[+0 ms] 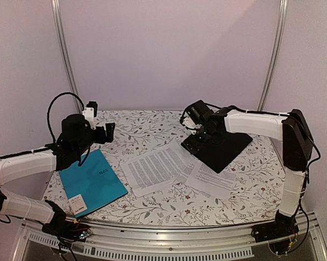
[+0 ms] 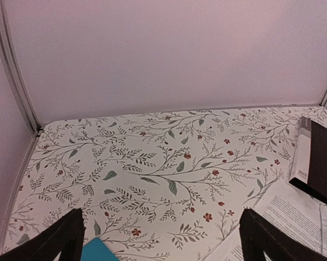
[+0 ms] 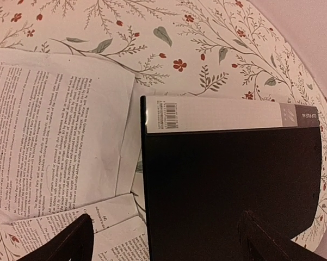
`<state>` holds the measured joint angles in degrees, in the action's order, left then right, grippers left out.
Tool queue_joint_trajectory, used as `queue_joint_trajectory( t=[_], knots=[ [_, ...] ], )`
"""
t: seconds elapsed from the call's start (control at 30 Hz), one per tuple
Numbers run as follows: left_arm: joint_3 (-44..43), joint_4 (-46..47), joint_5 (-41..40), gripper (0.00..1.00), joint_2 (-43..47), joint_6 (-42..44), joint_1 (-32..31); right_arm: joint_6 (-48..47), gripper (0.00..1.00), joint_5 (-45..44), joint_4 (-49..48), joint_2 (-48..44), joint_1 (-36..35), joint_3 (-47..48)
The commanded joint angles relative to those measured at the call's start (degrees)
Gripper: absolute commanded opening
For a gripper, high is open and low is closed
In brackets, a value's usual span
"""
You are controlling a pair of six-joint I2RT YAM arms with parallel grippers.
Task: Put the files into the folder
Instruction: Pick up the folder from the corner of the board.
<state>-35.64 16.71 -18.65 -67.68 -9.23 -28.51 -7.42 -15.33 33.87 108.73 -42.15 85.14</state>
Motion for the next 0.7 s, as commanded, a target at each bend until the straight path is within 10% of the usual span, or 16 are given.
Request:
queue_joint_trajectory(
  t=[0.0, 0.67],
  knots=[
    [0.7, -1.5, -0.1, 1.00, 1.3, 0.0, -0.8, -0.3, 0.89, -2.2, 7.3, 7.6, -2.1, 7.3],
    [1.0, -1.6, 0.4, 1.00, 1.2, -0.7, -0.9, -1.1, 0.66, -12.5, 13.7, 20.3, -2.3, 17.2]
  ],
)
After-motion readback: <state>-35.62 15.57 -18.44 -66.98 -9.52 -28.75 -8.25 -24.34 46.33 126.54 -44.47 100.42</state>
